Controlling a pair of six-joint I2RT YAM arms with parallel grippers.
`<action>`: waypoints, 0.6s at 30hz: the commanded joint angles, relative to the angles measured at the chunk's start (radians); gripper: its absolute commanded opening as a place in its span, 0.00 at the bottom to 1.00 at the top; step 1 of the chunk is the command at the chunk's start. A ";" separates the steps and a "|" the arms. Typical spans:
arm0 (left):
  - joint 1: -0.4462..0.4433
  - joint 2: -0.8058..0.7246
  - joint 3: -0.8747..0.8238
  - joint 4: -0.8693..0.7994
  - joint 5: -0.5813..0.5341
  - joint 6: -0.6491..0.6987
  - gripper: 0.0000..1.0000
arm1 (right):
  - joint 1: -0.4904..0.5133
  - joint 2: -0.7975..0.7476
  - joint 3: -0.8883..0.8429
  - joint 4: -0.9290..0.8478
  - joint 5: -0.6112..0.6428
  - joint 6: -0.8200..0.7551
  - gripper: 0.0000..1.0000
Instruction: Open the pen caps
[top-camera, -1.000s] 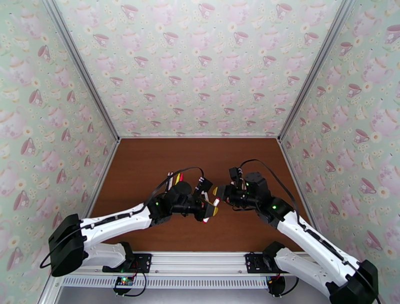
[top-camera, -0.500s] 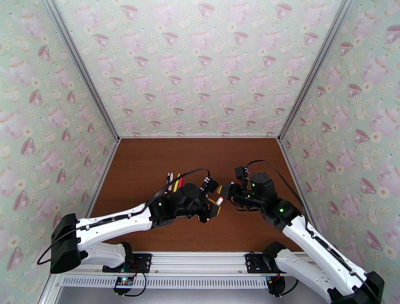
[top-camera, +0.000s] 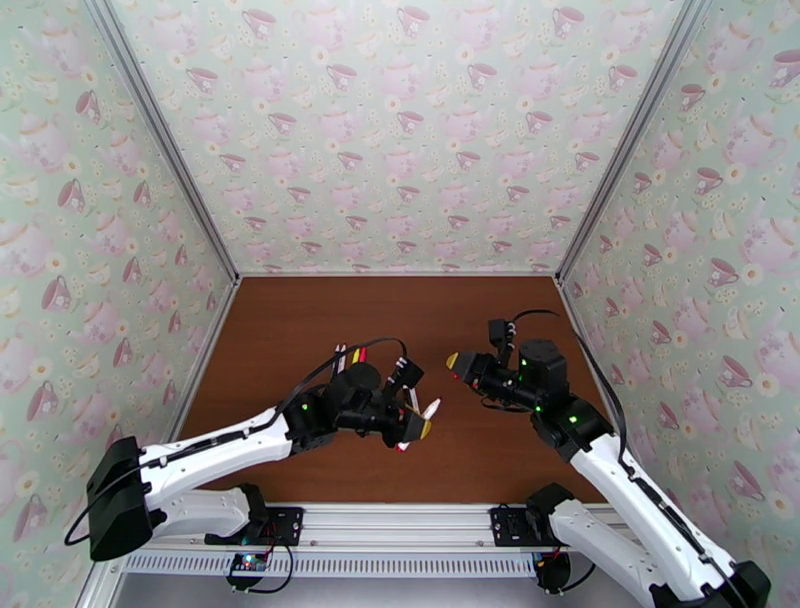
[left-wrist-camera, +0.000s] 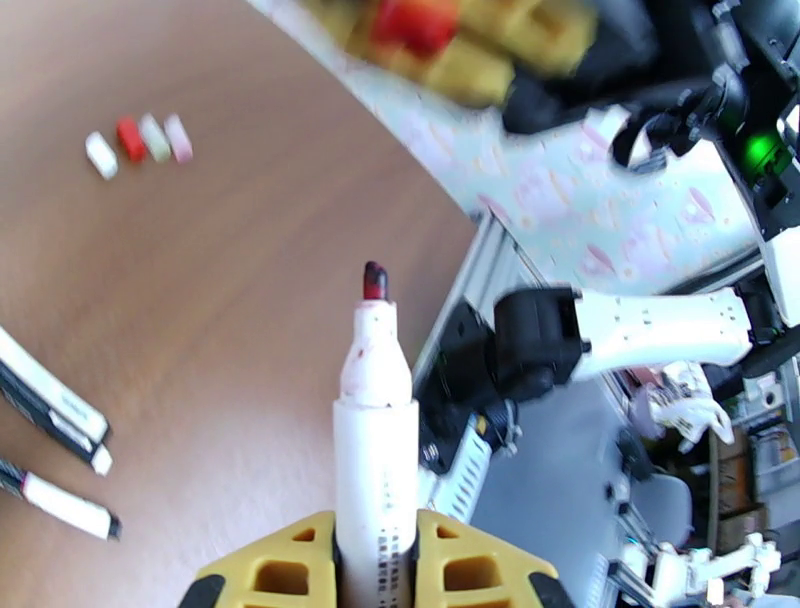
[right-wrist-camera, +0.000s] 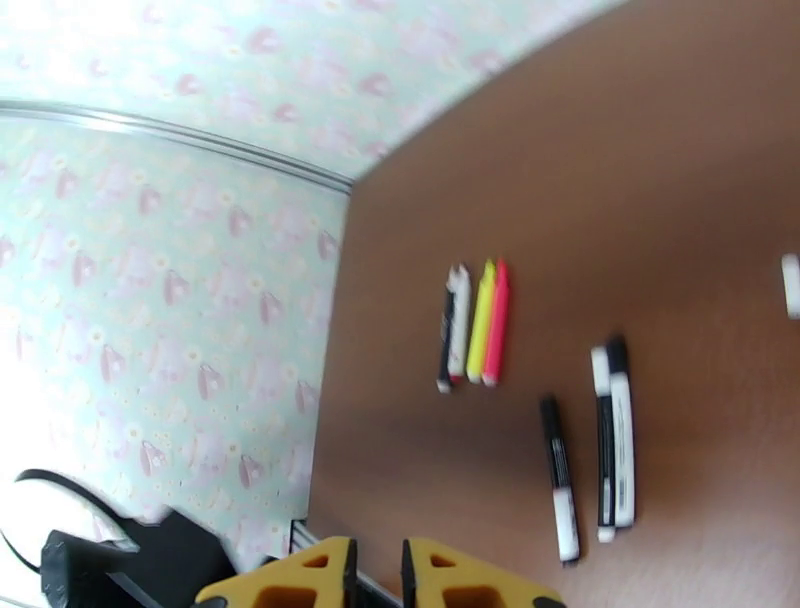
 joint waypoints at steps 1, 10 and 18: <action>0.006 -0.020 -0.020 -0.040 0.067 -0.017 0.00 | 0.000 -0.006 0.016 0.040 -0.005 -0.068 0.05; 0.023 -0.148 -0.079 0.009 -0.231 -0.079 0.00 | 0.000 0.052 0.116 -0.330 0.157 -0.242 0.07; 0.097 -0.240 -0.120 0.009 -0.267 -0.121 0.00 | -0.019 0.191 0.109 -0.517 0.275 -0.398 0.07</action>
